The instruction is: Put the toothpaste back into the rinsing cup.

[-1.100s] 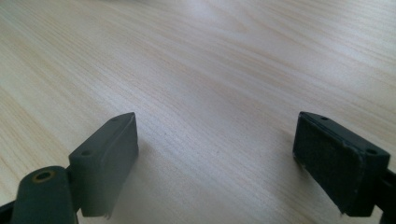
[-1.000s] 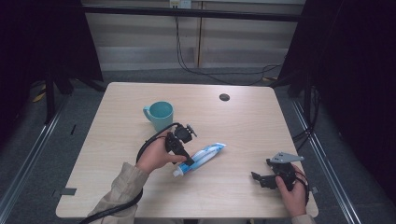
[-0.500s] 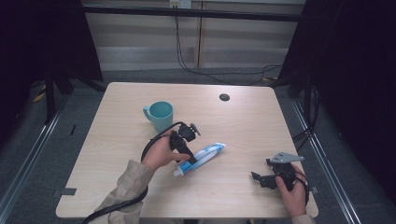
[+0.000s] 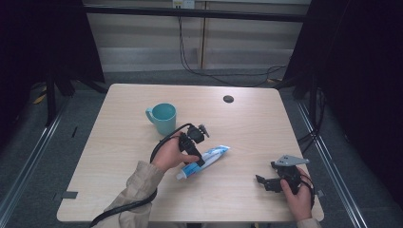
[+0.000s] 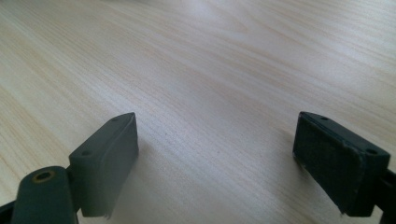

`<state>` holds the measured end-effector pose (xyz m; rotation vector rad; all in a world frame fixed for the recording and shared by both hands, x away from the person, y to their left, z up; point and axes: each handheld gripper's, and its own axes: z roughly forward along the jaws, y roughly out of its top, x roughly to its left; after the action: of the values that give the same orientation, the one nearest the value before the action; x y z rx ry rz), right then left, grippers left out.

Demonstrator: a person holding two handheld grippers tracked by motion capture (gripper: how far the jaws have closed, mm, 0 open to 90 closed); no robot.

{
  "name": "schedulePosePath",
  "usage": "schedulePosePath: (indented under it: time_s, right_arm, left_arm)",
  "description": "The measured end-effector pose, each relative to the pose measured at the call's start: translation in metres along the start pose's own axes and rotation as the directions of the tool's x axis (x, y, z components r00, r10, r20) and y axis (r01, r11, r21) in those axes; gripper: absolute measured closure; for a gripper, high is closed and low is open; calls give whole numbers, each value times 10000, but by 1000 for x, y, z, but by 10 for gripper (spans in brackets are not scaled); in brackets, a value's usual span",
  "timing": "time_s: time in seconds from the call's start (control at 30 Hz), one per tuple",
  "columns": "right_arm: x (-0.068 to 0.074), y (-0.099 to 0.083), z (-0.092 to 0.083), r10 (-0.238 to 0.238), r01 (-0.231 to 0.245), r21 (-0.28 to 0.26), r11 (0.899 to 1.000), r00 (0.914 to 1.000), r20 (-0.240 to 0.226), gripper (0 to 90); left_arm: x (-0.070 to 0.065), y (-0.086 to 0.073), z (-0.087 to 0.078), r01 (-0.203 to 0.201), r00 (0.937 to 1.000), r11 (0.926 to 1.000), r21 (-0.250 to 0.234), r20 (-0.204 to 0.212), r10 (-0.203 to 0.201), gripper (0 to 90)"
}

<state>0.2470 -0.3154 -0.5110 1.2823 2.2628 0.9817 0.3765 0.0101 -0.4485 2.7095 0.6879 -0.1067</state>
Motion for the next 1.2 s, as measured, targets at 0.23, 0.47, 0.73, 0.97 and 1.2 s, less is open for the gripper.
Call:
schedulePosePath:
  time_s: [0.23, 0.47, 0.73, 0.97, 1.2]
  right_arm:
    - [0, 0, 0, -1, 1, -2, 10000, 10000, -11, 137]
    - [0, 0, 0, 16, -16, 12, 10000, 10000, -14, 137]
    - [0, 0, 0, 21, -20, 16, 10000, 10000, -26, 137]
    - [0, 0, 0, 11, -11, 14, 10000, 10000, -28, 137]
    - [0, 0, 0, 6, -6, 17, 10000, 10000, -33, 137]
  left_arm:
    - [-2, 7, 5, 42, 10000, 10000, 37, -59, -42, 289]
    - [-3, 12, 10, 129, 9999, 9998, 125, -64, -128, 294]
    - [-6, 16, 17, 161, 9999, 9994, 307, -59, -159, 311]
    - [-6, 17, 20, 208, 9997, 9990, 390, -116, -204, 346]
    - [-7, 17, 26, 186, 9998, 9988, 455, -95, -182, 405]
